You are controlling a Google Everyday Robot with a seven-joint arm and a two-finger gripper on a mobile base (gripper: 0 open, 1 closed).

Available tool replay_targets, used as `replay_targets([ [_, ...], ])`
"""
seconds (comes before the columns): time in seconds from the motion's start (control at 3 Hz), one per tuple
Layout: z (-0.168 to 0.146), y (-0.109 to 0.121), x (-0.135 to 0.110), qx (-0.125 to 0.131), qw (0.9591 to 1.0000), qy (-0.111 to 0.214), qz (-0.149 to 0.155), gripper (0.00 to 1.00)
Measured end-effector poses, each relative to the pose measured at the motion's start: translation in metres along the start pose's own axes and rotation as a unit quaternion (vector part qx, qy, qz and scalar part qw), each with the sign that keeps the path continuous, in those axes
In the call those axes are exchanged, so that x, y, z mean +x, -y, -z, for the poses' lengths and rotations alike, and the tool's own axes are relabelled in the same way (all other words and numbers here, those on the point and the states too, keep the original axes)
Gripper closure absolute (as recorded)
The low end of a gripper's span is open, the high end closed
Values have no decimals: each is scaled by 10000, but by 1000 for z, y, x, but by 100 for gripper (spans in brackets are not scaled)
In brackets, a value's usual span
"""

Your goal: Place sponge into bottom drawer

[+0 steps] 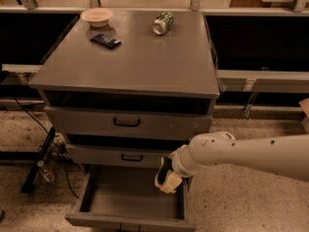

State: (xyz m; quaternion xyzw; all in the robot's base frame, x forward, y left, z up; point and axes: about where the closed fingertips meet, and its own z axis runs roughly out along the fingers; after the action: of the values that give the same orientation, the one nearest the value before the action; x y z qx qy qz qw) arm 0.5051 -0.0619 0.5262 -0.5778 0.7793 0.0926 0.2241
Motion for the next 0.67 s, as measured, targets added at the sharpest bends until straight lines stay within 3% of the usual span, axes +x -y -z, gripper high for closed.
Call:
replay_targets([
  [0.33,-13,3,3,-61,10000,-4,-24,100],
  [0.67,-63,28,24,-232,9994,88,-259,100],
])
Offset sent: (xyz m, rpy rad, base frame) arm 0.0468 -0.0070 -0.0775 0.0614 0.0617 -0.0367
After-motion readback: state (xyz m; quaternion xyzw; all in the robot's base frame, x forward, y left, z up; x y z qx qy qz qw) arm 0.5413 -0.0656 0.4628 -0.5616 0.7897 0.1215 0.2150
